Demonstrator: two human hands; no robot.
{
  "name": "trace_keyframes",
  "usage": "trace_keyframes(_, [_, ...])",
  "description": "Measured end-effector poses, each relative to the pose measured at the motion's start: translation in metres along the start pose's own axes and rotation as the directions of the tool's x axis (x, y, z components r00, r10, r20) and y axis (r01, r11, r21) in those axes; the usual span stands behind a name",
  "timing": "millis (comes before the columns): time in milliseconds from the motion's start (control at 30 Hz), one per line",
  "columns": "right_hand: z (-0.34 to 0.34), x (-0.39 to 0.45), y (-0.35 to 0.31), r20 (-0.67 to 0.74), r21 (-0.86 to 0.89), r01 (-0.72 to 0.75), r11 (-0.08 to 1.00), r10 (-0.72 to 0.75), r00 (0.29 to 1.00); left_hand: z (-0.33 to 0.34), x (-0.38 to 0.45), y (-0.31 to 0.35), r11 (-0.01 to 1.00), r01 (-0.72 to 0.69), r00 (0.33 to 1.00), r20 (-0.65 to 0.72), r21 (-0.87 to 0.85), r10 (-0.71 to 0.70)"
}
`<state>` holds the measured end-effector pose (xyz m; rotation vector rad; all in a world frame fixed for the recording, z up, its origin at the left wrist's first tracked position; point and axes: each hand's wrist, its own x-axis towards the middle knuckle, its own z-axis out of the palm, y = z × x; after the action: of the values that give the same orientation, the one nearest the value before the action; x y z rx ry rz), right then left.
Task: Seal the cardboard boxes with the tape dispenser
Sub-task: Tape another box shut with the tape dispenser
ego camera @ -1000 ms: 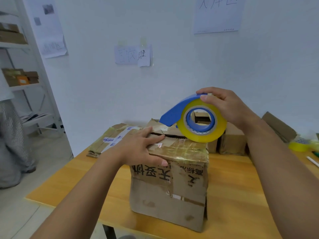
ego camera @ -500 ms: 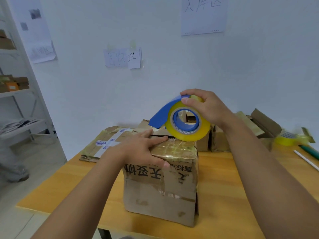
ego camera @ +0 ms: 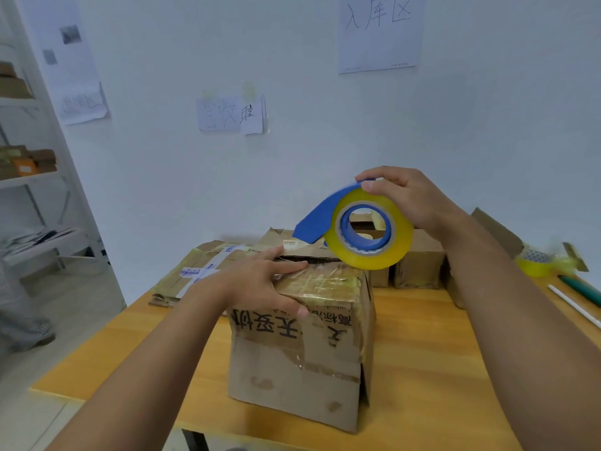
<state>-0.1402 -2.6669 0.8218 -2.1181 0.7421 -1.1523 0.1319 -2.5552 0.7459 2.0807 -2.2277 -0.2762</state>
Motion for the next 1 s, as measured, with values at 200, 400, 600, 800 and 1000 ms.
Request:
trace_keyframes(200, [-0.002,-0.016,0.01,-0.054,0.033,0.026,0.999,-0.024,0.998,-0.001,0.003,0.003,1.0,-0.013,1.0,-0.007,-0.012,0.013])
trace_keyframes(400, [0.018,-0.019,0.013,-0.155,0.098,0.078,0.992,-0.062,0.986,-0.001,0.002,-0.009,1.0,-0.019,1.0,-0.021,-0.018,0.019])
trace_keyframes(600, [0.045,-0.029,0.033,-0.179,0.134,0.062,0.989,-0.038,0.983,0.018,0.007,-0.029,0.992,-0.029,0.998,-0.056,0.126,0.036])
trace_keyframes(800, [0.037,-0.03,0.04,-0.153,0.099,0.041,0.994,-0.025,0.988,0.027,0.023,-0.023,0.979,-0.07,0.993,-0.084,0.193,0.087])
trace_keyframes(1000, [0.035,-0.037,0.057,-0.181,0.097,-0.007,0.995,0.025,0.983,0.041,0.026,-0.016,0.95,-0.062,0.992,-0.09,0.307,0.094])
